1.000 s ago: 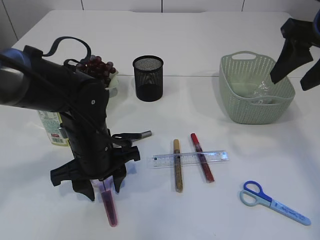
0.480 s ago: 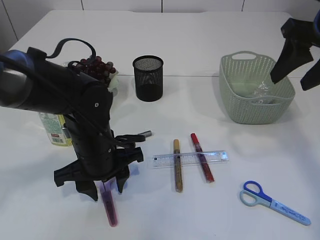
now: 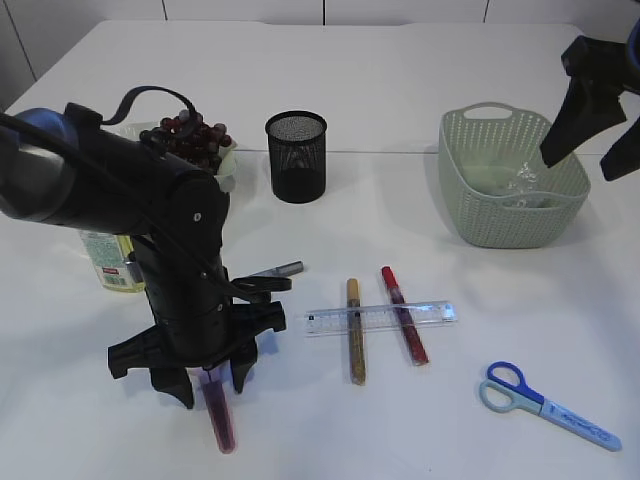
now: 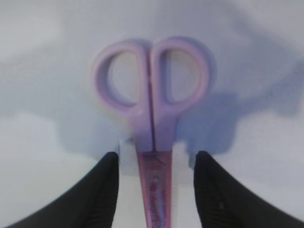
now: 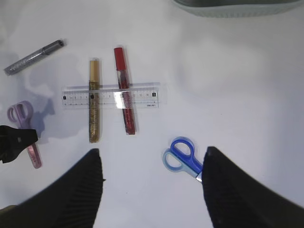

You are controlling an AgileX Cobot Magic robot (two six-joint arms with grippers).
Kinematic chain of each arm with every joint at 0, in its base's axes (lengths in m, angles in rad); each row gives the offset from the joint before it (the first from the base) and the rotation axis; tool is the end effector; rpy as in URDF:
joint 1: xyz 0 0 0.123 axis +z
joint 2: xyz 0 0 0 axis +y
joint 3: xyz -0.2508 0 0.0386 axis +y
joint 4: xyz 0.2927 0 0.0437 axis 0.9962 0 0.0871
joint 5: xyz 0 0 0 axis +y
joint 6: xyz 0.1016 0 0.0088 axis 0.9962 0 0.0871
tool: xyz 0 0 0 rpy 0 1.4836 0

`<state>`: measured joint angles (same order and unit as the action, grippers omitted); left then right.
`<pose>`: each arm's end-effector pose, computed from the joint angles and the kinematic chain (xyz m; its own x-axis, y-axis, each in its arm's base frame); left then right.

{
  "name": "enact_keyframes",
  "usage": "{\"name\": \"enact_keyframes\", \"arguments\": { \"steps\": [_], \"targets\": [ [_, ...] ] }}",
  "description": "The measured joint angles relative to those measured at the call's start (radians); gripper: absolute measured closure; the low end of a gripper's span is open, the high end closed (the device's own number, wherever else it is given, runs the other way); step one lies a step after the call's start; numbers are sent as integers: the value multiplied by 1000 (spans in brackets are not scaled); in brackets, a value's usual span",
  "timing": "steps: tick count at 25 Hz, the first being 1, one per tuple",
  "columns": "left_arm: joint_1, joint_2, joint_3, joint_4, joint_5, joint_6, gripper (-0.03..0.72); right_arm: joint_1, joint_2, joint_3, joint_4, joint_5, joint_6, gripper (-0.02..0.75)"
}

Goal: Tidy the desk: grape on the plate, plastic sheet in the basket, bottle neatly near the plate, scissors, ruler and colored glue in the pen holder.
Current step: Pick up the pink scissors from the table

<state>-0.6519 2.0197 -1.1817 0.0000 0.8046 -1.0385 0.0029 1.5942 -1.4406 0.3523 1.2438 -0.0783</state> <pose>0.2968 -0.2265 0.0419 -0.9261 -0.3771 -0.0078 -0.3770 0.9261 -0.0133 0.3669 0.0344 0.2786 -0.9639 0.0343 -0.2642 -0.0554 0.9442 0.3246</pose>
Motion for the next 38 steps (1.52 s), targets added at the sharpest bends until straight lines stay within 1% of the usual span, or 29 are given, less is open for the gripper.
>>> {"name": "enact_keyframes", "arguments": {
  "steps": [20,25,30,33,38],
  "targets": [
    [0,21,-2,0,0,0,338,0,0,0,2,0,-2,227],
    [0,24,-6,-7,-2,0,384,0,0,0,2,0,-2,227],
    [0,25,-8,0,-5,4,465,0,0,0,2,0,-2,227],
    [0,25,-9,0,-5,40,495,0,0,0,2,0,-2,227],
    [0,25,-9,0,-5,175,502,0,0,0,2,0,-4,227]
  ]
}}
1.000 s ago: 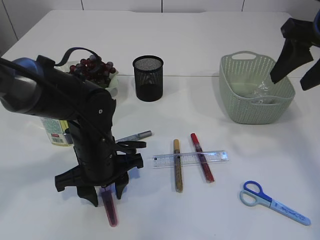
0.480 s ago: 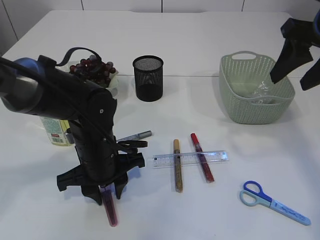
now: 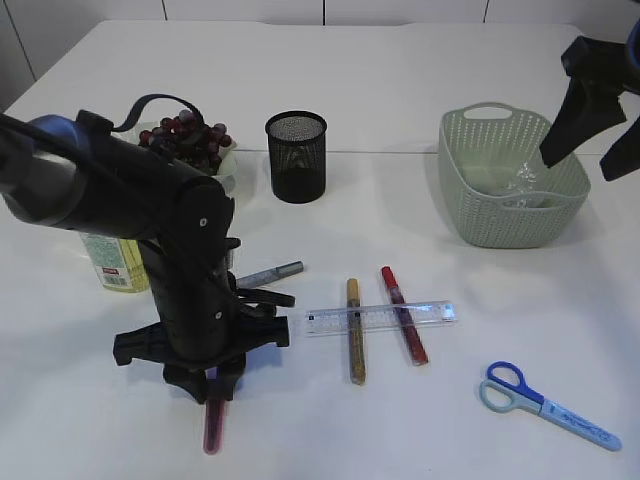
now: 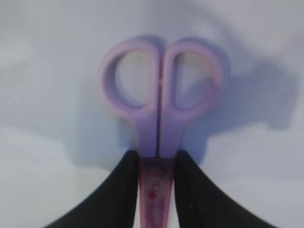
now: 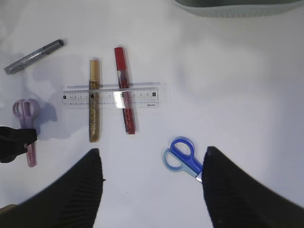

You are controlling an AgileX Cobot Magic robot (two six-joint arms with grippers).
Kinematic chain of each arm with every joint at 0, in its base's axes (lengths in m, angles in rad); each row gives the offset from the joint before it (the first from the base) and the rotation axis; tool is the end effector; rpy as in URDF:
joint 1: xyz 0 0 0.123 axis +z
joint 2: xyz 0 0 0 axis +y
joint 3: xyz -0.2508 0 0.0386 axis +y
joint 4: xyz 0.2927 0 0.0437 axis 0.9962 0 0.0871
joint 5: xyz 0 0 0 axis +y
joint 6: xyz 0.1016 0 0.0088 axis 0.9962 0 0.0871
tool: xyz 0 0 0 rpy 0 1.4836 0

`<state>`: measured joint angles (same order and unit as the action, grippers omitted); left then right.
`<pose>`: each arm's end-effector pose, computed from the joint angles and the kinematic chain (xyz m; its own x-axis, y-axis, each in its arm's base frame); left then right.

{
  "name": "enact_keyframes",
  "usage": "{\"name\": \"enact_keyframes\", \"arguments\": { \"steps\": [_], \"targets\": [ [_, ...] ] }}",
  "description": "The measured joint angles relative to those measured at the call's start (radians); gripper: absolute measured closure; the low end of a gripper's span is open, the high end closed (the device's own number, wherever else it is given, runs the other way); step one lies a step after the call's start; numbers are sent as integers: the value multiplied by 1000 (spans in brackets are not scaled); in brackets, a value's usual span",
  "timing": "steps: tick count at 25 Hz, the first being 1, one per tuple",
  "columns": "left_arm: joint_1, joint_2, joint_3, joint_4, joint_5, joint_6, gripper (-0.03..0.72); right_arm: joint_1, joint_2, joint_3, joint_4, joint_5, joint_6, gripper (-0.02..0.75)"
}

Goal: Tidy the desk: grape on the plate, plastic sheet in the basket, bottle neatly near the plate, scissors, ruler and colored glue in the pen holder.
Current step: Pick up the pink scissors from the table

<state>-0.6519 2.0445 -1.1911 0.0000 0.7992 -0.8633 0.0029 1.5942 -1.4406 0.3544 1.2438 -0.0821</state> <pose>0.2978 -0.2273 0.0348 -0.9777 -0.2098 -0.0035 -0.2098 0.9777 -0.0041 0.3669 0.0346 0.2787 -0.9636 0.0314 -0.2653 -0.0589 0.9437 0.3256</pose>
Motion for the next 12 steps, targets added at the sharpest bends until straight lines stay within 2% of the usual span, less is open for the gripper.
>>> {"name": "enact_keyframes", "arguments": {
  "steps": [6,12],
  "targets": [
    [0,0,0,5,13,194,502,0,0,0,0,0,0,227],
    [0,0,0,20,40,338,501,0,0,0,-10,0,-2,227]
  ]
}}
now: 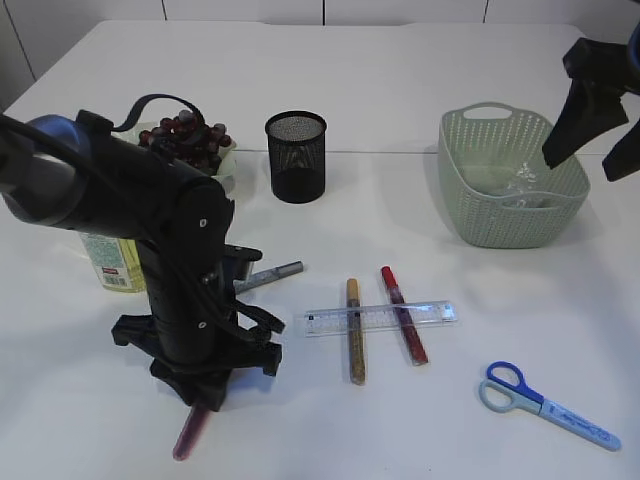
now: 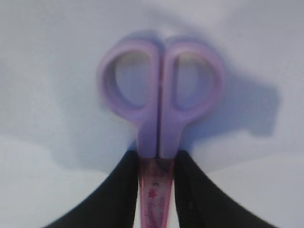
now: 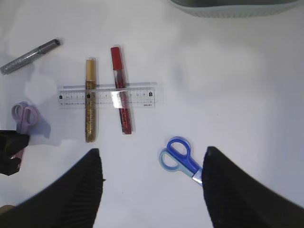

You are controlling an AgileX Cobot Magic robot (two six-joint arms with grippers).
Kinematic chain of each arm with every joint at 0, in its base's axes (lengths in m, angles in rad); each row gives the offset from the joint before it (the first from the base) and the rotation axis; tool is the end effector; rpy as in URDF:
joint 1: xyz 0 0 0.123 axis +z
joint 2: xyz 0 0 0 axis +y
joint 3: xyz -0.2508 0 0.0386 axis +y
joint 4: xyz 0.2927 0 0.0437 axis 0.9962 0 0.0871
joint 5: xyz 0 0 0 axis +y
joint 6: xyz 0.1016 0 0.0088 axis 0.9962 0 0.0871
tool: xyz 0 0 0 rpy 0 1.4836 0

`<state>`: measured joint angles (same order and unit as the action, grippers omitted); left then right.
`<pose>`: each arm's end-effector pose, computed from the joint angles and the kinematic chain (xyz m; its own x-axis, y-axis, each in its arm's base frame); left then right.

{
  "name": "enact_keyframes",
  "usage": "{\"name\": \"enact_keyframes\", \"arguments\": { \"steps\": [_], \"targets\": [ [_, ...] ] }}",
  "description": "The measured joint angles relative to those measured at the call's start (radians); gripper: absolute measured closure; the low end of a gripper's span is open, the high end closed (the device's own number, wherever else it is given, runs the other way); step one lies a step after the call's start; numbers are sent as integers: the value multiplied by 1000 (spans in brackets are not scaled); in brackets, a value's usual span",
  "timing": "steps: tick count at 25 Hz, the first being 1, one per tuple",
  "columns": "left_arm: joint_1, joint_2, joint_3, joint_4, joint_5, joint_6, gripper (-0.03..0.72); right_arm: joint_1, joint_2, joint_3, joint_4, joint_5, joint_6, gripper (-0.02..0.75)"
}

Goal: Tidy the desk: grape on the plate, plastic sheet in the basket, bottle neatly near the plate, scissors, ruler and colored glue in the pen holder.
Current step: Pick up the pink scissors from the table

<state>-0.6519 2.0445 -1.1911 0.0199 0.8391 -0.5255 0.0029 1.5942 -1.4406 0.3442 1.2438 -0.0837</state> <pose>0.2955 -0.2236 0.0348 -0.9900 0.1391 0.0227 0.1398 0.9897 0.0298 0.3669 0.0337 0.2783 -0.9636 0.0265 -0.2662 -0.0611 0.9469 0.3156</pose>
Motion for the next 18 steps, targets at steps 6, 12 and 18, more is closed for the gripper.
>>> {"name": "enact_keyframes", "arguments": {
  "steps": [6,12,18],
  "targets": [
    [0,0,0,17,17,145,501,0,0,0,-2,0,0,227],
    [0,5,-2,20,20,197,500,0,0,0,-8,0,0,227],
    [0,9,-6,-13,23,205,465,0,0,0,-8,0,0,227]
  ]
}}
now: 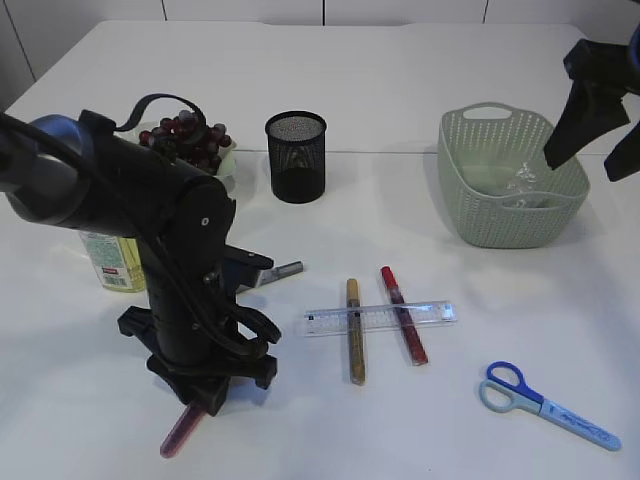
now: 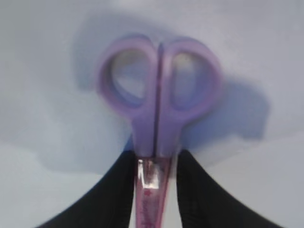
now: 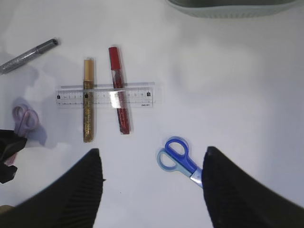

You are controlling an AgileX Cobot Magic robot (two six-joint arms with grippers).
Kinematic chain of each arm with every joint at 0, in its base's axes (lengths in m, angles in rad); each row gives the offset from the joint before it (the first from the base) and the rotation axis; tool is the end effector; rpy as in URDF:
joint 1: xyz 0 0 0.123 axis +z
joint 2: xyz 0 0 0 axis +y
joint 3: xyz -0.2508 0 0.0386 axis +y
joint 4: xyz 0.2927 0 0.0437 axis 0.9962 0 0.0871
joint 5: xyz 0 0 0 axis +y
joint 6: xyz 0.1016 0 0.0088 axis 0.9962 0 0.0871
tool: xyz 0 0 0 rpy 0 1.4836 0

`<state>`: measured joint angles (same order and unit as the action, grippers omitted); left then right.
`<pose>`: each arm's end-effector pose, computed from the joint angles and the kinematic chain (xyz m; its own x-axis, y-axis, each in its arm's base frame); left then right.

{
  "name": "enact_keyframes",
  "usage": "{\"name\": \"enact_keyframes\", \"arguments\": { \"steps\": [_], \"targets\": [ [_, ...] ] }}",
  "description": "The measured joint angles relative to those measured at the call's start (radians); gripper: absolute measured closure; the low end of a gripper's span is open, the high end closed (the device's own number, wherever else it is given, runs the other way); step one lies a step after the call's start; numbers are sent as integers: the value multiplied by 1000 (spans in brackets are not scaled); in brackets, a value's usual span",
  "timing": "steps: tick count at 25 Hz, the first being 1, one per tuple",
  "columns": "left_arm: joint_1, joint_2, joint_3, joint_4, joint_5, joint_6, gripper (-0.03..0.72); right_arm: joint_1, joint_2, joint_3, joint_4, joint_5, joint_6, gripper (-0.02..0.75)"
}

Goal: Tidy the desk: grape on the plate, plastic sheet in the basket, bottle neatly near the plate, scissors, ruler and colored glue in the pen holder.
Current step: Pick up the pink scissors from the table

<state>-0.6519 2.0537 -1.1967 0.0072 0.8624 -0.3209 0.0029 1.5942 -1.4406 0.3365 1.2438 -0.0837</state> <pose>0.2936 -0.2234 0.0328 -0.9428 0.3284 0.0566 0.3301 0.9436 0.0243 0.3669 0.0330 0.2781 -0.9636 0.0240 -0.2664 -0.0616 0.9493 0.3083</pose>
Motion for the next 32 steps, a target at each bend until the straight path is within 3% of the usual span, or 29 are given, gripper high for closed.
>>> {"name": "enact_keyframes", "arguments": {
  "steps": [12,19,32],
  "targets": [
    [0,1,0,-14,0,-18,451,0,0,0,0,0,0,227],
    [0,1,0,-23,-3,-52,520,0,0,0,0,0,0,227],
    [0,1,0,-24,0,-60,526,0,0,0,-20,0,0,227]
  ]
}}
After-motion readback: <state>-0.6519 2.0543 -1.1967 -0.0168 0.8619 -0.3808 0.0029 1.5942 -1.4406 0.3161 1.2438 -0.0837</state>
